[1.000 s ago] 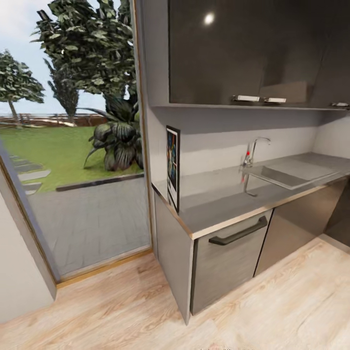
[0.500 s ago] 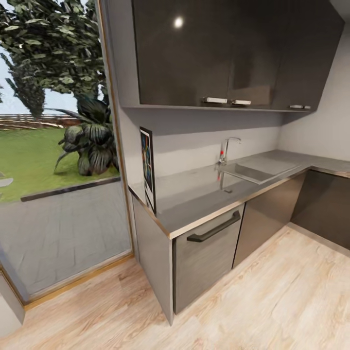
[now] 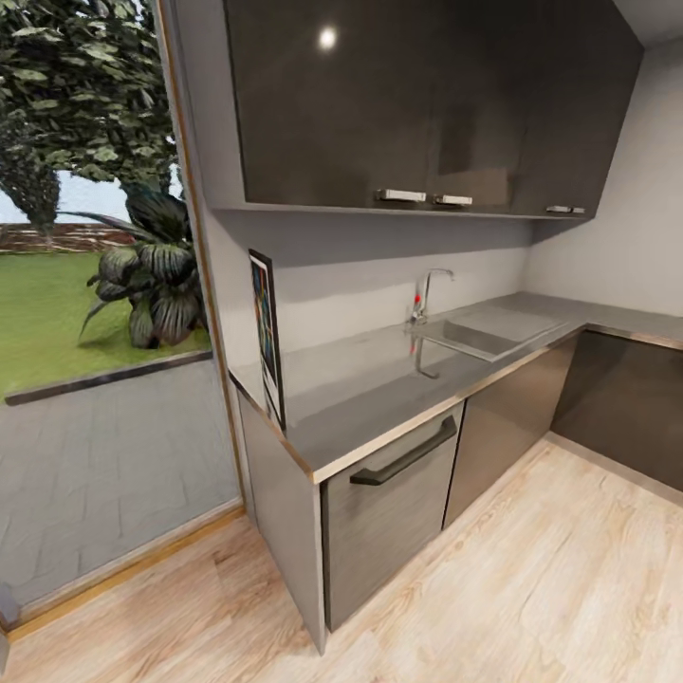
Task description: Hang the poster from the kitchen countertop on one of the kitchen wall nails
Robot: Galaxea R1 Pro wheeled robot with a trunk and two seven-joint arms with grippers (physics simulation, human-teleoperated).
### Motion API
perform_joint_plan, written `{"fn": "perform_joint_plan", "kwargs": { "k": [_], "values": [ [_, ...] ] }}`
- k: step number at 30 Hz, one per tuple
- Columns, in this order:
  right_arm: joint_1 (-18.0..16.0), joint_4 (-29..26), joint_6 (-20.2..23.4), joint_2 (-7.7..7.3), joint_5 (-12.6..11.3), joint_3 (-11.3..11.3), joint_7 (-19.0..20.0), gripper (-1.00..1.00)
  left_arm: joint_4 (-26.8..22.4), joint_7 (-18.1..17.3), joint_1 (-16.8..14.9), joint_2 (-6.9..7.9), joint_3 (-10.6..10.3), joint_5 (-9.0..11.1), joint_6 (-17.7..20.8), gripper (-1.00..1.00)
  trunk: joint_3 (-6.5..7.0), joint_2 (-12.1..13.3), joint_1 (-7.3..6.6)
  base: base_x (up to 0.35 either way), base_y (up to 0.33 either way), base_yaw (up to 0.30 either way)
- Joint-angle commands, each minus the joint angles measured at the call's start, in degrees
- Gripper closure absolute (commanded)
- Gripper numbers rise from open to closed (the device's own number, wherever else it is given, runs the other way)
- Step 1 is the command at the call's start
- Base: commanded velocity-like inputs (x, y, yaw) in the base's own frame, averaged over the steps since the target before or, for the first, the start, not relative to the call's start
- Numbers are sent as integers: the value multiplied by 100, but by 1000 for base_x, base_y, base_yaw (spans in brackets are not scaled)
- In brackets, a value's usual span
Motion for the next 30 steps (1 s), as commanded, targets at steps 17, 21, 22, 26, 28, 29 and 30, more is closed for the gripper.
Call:
{"fn": "perform_joint_plan", "kwargs": {
  "k": [17,21,22,26,28,29,30],
  "values": [
    [-1,78,-542,0,3,-11,-22,-100,-4060,25,-122,-390,357,49,1299,-100,-5,-3,1,11,0,-1],
    [-1,258,-551,0,3,-18,-23,-100,-4167,47,-849,-615,364,59,1474,-100,-5,-3,1,0,0,0],
    [-1,271,-552,0,5,-18,-23,-100,-4171,48,-956,-657,364,58,1527,-100,-5,-3,1,0,0,0],
    [-1,315,-555,0,4,-20,-23,-100,-4162,274,-1952,-1046,358,49,2299,-100,-5,-3,1,0,0,0],
    [-1,318,-557,0,4,-20,-23,-100,-4139,432,-2185,-1142,353,47,2418,-100,-5,-3,1,0,0,0],
    [-1,319,-558,0,4,-20,-23,-100,-4118,519,-2294,-1191,347,45,2462,-100,-5,-3,1,0,0,0],
    [-1,321,-560,0,4,-20,-23,-100,-4068,698,-2524,-1283,308,41,2527,-100,-5,-3,1,0,0,0]
  ]
}}
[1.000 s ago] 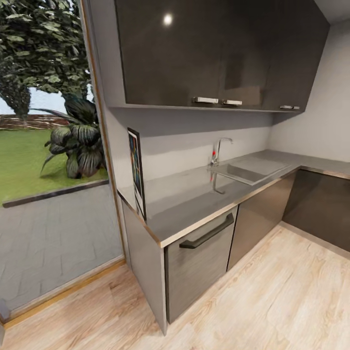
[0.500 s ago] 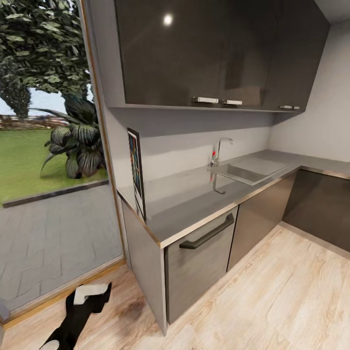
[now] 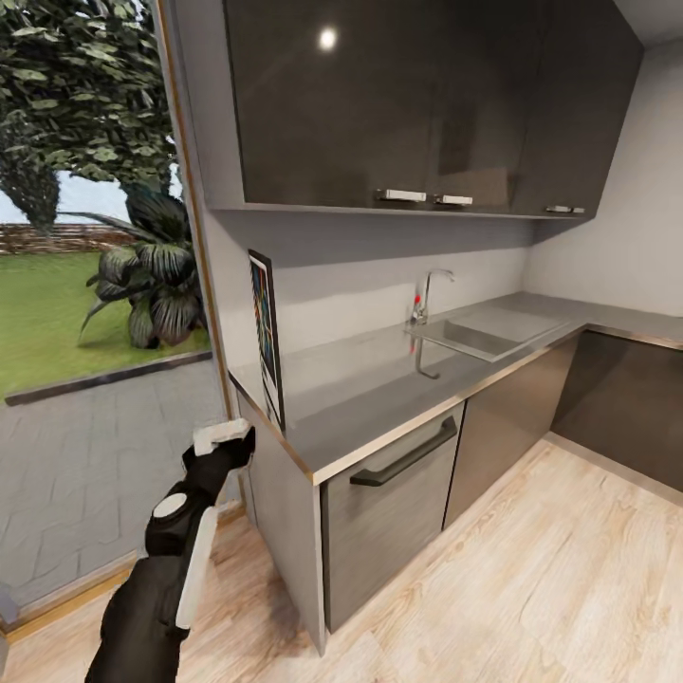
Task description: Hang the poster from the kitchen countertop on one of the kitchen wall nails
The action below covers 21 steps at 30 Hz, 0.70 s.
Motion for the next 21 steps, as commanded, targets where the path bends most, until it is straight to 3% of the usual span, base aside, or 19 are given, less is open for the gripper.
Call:
{"fn": "perform_joint_plan", "kwargs": {
  "k": [1,5,10,21],
  "values": [
    [-3,4,-20,1,-3,-6,-4,-100,26,104,-142,-12,-39,-1,57,-100,-7,-4,0,0,0,0],
    [-3,8,-22,1,-3,-6,-4,-100,584,572,-992,-12,-452,-8,136,-100,-7,-4,0,0,0,0],
    [-3,7,-23,1,-3,-6,-4,-100,1087,788,-1435,-12,-555,-3,136,-100,-7,-4,0,0,0,0],
    [-3,6,-23,1,-3,-6,-4,-100,1321,875,-1603,-12,-785,-9,92,-100,-7,-4,0,0,0,0]
  ]
}}
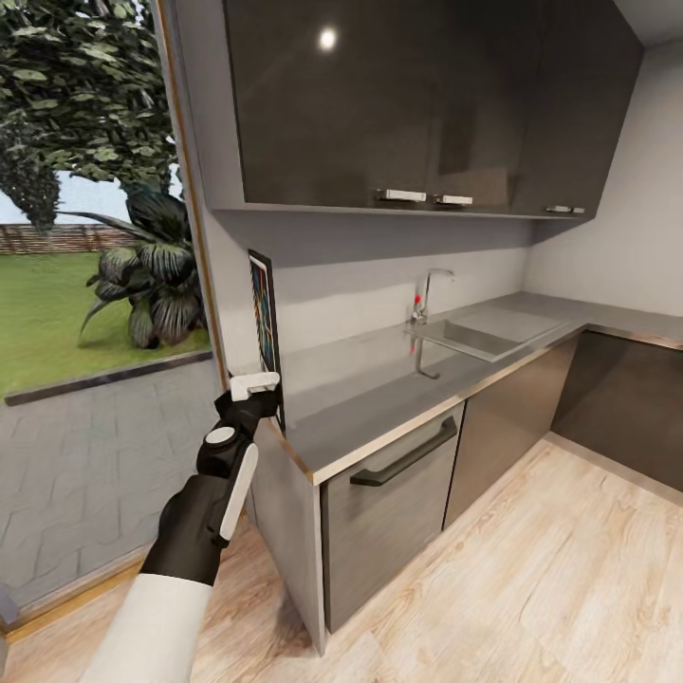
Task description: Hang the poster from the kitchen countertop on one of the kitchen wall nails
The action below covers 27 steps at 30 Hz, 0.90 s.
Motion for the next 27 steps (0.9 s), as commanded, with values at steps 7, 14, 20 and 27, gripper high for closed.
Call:
{"fn": "perform_joint_plan", "kwargs": {
  "k": [7,14,20,27],
  "values": [
    [-3,11,-19,1,-3,-6,-4,-100,7,31,-6,0,-3,2,21,-100,-6,-4,0,60,-65,0],
    [-3,12,-19,1,-3,-6,-4,-100,11,32,-6,0,14,2,21,-100,-6,-4,0,20,-22,0],
    [-3,12,-19,1,-3,-6,-4,-100,14,32,-6,0,23,-4,21,-100,-6,-4,0,90,-76,0],
    [-3,12,-19,1,-3,-6,-4,-100,124,32,-6,0,41,-7,16,-100,-6,-4,0,51,-44,0]
  ]
}}
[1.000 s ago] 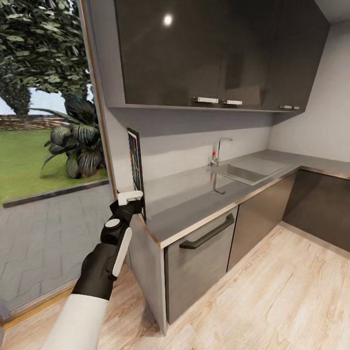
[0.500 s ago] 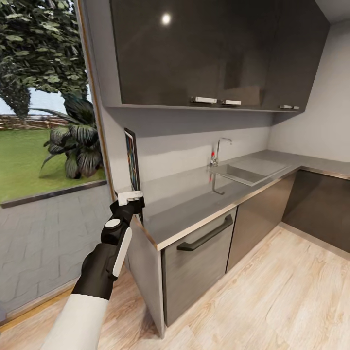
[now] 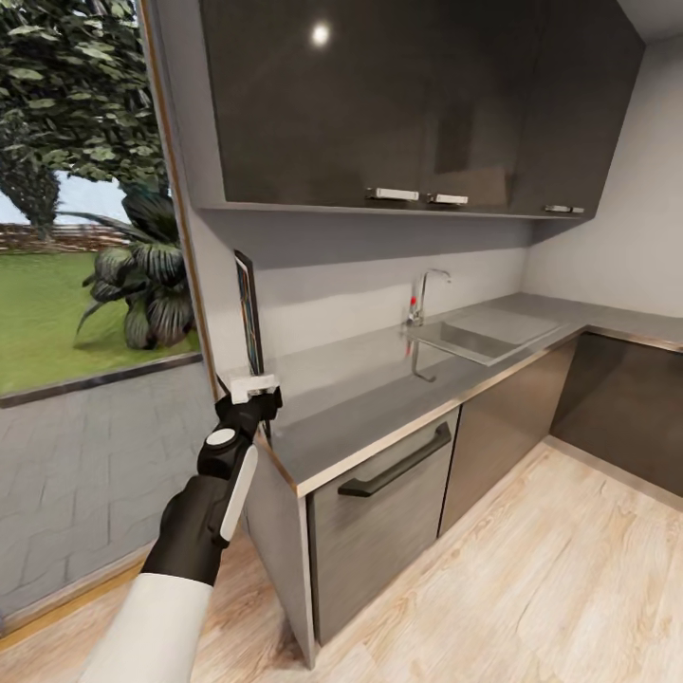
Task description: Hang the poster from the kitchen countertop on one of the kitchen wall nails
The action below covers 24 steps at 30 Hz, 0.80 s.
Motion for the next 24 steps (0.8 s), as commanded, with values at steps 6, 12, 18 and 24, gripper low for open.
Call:
{"fn": "perform_joint_plan", "kwargs": {
  "k": [6,12,18,24],
  "values": [
    [-3,5,-19,1,-3,-6,-3,-100,331,30,-4,0,-11,-4,-244,-100,-6,-4,0,5,-4,0],
    [-3,11,-19,1,2,-6,-3,-100,370,30,-4,0,-7,-7,-364,-100,-6,-4,0,0,0,0],
    [-3,12,-19,1,2,-5,-3,-100,371,30,-4,0,-5,-7,-376,-100,-6,-4,0,55,0,0],
    [-3,12,-19,1,2,-4,-3,-100,372,30,-4,0,-3,-7,-377,-100,-6,-4,0,89,0,0]
  ]
}}
